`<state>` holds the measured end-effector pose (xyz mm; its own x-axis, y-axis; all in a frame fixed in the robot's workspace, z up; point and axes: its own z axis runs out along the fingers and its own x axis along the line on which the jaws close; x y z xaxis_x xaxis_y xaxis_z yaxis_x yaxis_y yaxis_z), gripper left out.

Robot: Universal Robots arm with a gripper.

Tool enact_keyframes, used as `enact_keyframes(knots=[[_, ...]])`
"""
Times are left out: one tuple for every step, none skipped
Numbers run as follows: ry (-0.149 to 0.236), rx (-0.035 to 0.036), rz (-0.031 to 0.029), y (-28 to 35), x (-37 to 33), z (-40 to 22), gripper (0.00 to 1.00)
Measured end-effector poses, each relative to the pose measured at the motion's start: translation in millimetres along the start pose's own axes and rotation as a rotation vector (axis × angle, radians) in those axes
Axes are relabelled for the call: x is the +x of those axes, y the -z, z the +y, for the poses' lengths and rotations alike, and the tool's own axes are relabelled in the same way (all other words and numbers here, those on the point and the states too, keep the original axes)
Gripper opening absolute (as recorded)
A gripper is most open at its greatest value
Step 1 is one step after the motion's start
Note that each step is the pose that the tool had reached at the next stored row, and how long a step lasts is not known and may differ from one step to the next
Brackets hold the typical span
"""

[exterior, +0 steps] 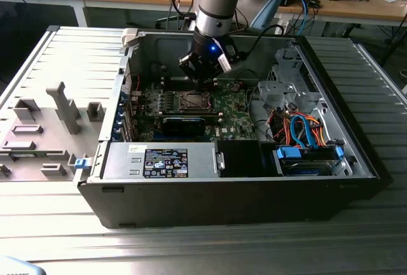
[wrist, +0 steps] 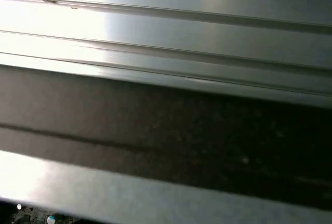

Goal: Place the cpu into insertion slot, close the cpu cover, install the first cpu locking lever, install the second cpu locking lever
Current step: 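Install the first cpu locking lever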

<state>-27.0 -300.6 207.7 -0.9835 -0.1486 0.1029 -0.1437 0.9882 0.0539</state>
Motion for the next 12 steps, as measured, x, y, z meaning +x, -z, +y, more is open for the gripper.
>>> enact_keyframes(knots=[[0.0,0.0004,0.0004,-0.6,-0.7,-0.1,0.11],[0.0,0.0012,0.001,-1.6,-1.9,-0.4,0.11],[0.0,0.0016,0.0011,-2.0,-2.3,-0.4,0.11],[0.0,0.002,0.0013,-2.3,-2.6,-0.5,0.11],[0.0,0.0028,0.0014,-2.5,-2.6,-0.7,0.11],[0.0,0.0033,0.0015,-2.6,-2.7,-1.0,0.11],[0.0,0.0036,0.0014,-2.7,-2.7,-1.8,0.11],[-0.001,0.0041,0.0015,-3.0,-2.8,-2.5,0.11],[-0.001,0.0052,0.0021,-3.4,-3.5,-2.7,0.11],[-0.001,0.0064,0.0026,-3.9,-4.0,-2.8,0.11],[-0.001,0.0089,0.0033,-5.5,-5.6,-3.0,0.11],[-0.002,0.0112,0.0043,-6.4,-6.6,-3.0,0.11]])
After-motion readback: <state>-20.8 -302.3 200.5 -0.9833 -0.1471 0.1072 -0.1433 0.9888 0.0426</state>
